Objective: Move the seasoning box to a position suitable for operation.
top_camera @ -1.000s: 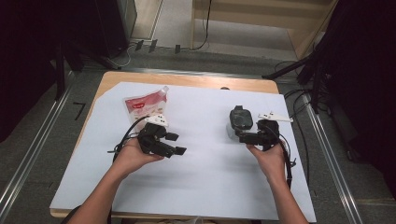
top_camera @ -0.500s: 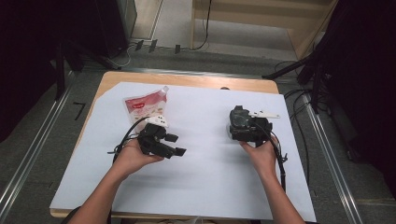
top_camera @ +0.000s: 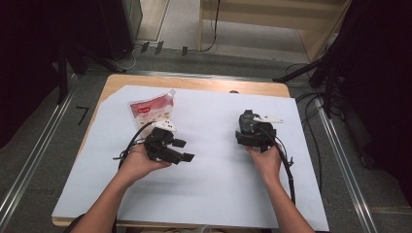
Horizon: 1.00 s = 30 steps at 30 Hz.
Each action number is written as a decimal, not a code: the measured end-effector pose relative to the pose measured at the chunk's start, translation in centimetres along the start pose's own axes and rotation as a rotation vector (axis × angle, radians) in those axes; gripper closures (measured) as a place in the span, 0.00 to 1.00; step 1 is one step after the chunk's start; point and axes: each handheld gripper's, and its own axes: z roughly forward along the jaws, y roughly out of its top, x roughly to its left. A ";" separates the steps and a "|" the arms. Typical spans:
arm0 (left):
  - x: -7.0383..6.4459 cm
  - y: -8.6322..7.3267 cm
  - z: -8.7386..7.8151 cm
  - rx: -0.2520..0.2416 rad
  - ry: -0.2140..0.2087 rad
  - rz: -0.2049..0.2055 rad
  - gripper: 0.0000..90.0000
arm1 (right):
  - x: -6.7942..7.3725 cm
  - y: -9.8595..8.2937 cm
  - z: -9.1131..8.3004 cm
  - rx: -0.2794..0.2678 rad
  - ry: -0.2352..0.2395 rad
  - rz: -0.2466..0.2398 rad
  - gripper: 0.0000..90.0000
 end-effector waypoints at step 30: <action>0.5 -0.1 -0.1 0.010 0.028 -0.006 0.36 | 0.1 0.1 -1.1 -0.078 0.000 -0.052 0.18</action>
